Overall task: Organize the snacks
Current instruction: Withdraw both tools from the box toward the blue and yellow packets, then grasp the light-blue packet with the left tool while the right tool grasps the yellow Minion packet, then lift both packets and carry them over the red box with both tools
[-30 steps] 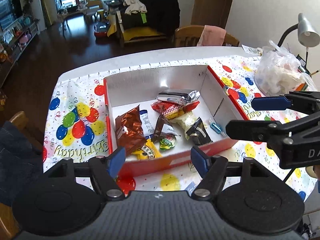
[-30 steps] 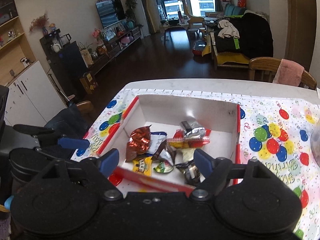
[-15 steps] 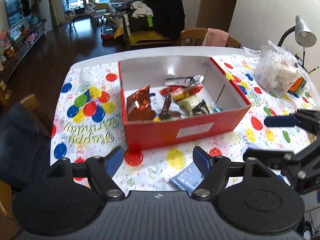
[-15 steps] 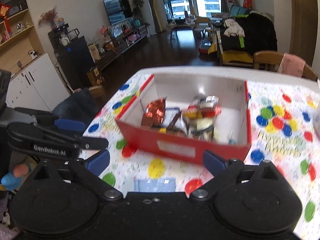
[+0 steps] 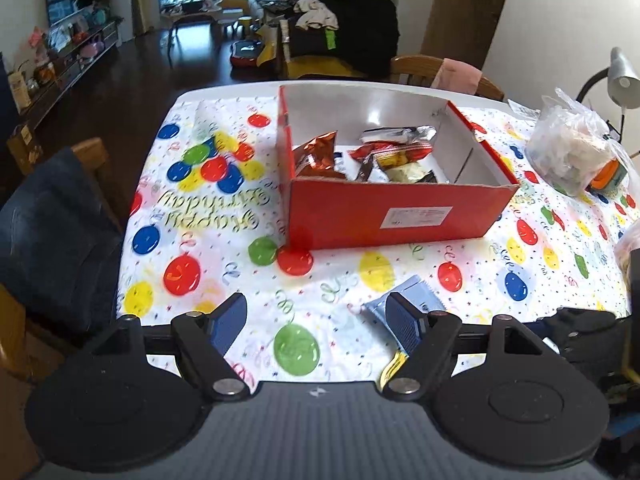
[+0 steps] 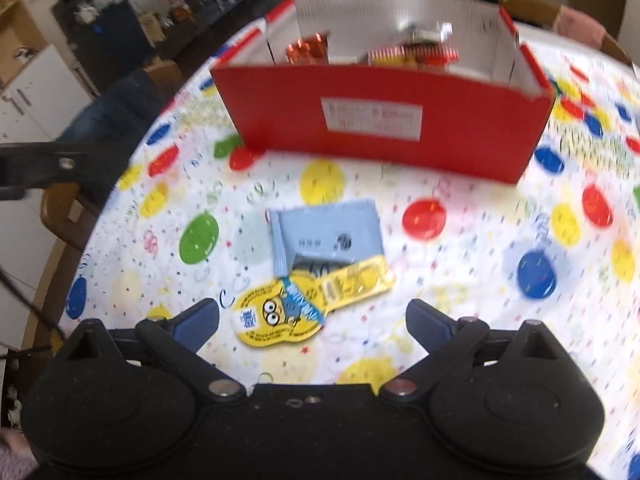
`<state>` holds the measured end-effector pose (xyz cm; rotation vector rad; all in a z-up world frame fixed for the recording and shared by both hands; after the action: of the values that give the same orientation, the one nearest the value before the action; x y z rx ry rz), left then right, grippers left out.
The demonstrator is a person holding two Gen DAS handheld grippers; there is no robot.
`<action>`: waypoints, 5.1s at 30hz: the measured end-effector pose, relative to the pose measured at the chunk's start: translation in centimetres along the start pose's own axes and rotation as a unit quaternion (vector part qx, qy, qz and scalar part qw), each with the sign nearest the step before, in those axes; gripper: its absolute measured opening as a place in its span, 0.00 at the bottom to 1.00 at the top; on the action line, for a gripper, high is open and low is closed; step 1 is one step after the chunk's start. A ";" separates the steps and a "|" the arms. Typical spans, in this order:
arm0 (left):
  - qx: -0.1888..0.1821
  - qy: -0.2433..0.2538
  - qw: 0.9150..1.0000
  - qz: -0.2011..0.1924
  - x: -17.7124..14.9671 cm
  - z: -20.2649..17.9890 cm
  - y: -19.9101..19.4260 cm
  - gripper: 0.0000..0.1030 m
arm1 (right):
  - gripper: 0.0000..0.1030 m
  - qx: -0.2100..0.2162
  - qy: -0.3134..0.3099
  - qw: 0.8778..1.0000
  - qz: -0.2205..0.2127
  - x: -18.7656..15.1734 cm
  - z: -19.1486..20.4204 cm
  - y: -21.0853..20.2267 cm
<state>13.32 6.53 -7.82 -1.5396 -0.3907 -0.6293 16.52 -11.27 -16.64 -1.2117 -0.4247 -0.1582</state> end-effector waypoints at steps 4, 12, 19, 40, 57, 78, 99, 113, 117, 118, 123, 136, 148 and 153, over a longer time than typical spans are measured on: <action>0.008 -0.014 1.000 0.007 -0.6 0.7 -0.2 0.74 | 0.96 -0.022 0.008 1.000 0.011 0.0 1.5 1.8; 0.022 -0.029 0.999 0.010 -1.4 2.1 -0.7 0.74 | 0.93 -0.055 0.013 0.998 0.022 0.1 3.1 4.4; 0.025 -0.030 0.999 0.013 -1.7 2.6 -0.6 0.74 | 0.84 -0.085 0.006 0.996 0.026 0.0 3.6 5.5; -0.040 0.057 0.997 0.046 1.3 -1.2 3.1 0.74 | 0.67 -0.071 -0.028 0.997 0.014 -1.4 0.3 1.9; -0.124 0.231 0.954 0.144 4.0 -9.5 12.4 0.74 | 0.66 -0.043 0.061 0.997 -0.026 -0.6 -7.9 -2.1; -0.115 0.188 0.960 0.174 3.9 -9.0 15.7 0.46 | 0.66 -0.039 0.089 0.995 -0.025 0.4 -10.2 -2.1; -0.085 0.089 0.987 0.106 3.9 -6.1 10.0 0.46 | 0.67 -0.031 0.069 0.996 -0.049 1.7 -8.3 -4.0; -0.072 0.062 0.995 0.030 6.3 -4.0 4.5 0.46 | 0.66 -0.017 0.016 0.994 -0.104 6.1 -5.4 -6.9; -0.066 0.060 0.996 0.018 7.6 -3.5 4.1 0.46 | 0.66 -0.016 0.001 0.993 -0.119 8.0 -4.8 -7.4; -0.065 0.060 0.996 0.015 8.0 -3.4 4.0 0.46 | 0.66 -0.017 -0.002 0.992 -0.123 8.5 -4.7 -7.4; -0.056 0.056 0.997 0.004 10.0 -2.9 4.1 0.46 | 0.66 -0.019 -0.012 0.991 -0.135 11.1 -4.5 -7.2; -0.028 0.042 0.999 0.016 15.2 -1.4 7.7 0.46 | 0.66 -0.019 -0.025 0.992 -0.123 16.8 -4.6 -4.1; 0.007 0.023 0.997 0.072 18.9 -0.4 14.2 0.46 | 0.66 -0.028 -0.035 0.996 -0.072 19.3 -4.2 1.0; 0.010 0.020 0.994 0.106 19.8 -0.1 16.7 0.46 | 0.66 -0.026 -0.043 0.997 -0.051 19.5 -3.9 2.7</action>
<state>38.89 2.50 -9.18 -1.5225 -0.1993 -0.4872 36.14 -11.88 -12.34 -1.2518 -0.5612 -0.2072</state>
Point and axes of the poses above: each gripper's, at about its wrist camera, not at the fingertips, and y roughly the way its jaws point, z to its left, x to its top, the point moved 1 cm from there along y, roughly the way its jaws point, and after that the axes turned 11 degrees about y, right-handed, at the moved point
